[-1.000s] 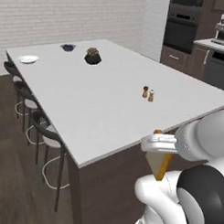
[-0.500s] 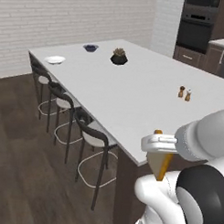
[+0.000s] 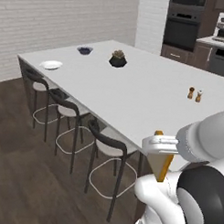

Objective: Start the toaster. Once the lever pops up, take the bread to the plate on the dining counter.

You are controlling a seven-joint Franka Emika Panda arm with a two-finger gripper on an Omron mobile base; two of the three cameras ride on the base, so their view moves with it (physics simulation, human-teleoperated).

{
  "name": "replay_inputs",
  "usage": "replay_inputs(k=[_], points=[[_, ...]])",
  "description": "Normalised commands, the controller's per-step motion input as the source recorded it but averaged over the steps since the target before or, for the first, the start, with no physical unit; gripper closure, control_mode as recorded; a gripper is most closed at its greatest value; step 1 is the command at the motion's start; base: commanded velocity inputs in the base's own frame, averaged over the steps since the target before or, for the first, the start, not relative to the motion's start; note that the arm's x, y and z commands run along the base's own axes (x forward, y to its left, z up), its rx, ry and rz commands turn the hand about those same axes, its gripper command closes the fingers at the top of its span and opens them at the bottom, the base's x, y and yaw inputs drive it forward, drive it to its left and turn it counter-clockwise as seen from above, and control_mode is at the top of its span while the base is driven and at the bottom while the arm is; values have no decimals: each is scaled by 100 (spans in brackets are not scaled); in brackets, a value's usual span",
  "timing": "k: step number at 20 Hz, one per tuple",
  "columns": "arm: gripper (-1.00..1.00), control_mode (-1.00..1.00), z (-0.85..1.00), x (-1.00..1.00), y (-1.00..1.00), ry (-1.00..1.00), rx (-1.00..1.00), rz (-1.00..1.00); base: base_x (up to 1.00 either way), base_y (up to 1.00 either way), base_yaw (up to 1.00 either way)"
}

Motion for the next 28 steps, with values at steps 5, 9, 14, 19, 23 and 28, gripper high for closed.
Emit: replay_inputs(k=[5, 9, 14, 19, 23, 28], points=[[100, 100, 0, 0, 0, 0, 0, 0, 89, 100, -34], [100, 100, 0, 0, 0, 0, 0, 0, 57, 100, -32], [100, 100, 0, 0, 0, 0, 0, 0, 43, 100, -31], [100, 100, 0, 0, 0, 0, 0, 0, 17, 100, -33], [100, 100, 0, 0, 0, 0, 0, 0, 51, 100, -26], [100, 100, 0, 0, 0, 0, 0, 0, 41, 100, -25]])
